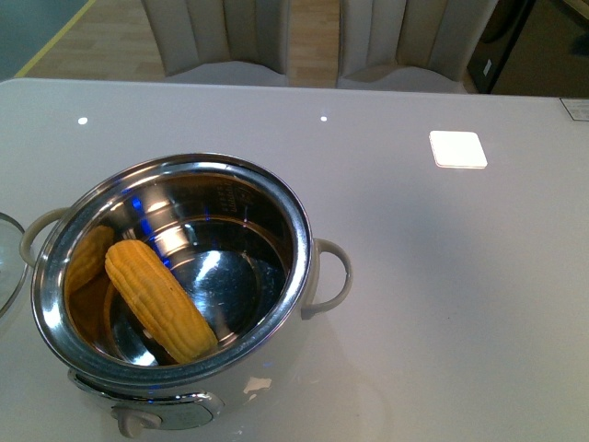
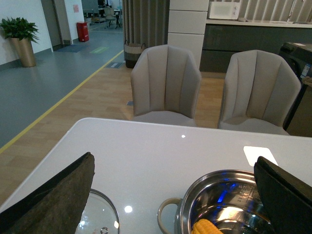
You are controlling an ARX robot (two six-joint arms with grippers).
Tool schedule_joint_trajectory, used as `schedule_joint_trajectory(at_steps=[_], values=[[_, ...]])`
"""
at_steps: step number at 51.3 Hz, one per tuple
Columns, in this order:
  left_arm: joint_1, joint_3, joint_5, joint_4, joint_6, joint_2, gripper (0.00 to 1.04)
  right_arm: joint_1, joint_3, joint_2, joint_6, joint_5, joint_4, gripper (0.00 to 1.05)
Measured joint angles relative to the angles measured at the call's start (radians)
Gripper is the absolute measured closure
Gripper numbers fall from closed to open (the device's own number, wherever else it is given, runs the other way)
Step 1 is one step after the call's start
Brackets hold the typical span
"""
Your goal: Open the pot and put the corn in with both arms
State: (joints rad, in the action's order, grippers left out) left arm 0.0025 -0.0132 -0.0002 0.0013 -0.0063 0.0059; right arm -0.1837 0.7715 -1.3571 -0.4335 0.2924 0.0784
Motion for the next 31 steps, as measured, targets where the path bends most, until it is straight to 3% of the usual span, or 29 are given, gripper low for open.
schedule_joint_trajectory(at_steps=[15, 21, 23, 26, 31], values=[[0.0, 0.0, 0.0, 0.0, 0.0, 0.0, 0.07, 0.241, -0.232, 0.399, 0.12, 0.039, -0.086, 0.09], [0.0, 0.0, 0.0, 0.0, 0.0, 0.0, 0.07, 0.274, -0.268, 0.477, 0.144, 0.045, -0.103, 0.09], [0.0, 0.0, 0.0, 0.0, 0.0, 0.0, 0.07, 0.253, -0.298, 0.488, 0.18, -0.03, -0.021, 0.13], [0.0, 0.0, 0.0, 0.0, 0.0, 0.0, 0.07, 0.201, -0.422, 0.513, 0.297, -0.226, 0.275, 0.26], [0.0, 0.0, 0.0, 0.0, 0.0, 0.0, 0.07, 0.19, -0.522, 0.572, 0.385, -0.291, 0.448, 0.47]])
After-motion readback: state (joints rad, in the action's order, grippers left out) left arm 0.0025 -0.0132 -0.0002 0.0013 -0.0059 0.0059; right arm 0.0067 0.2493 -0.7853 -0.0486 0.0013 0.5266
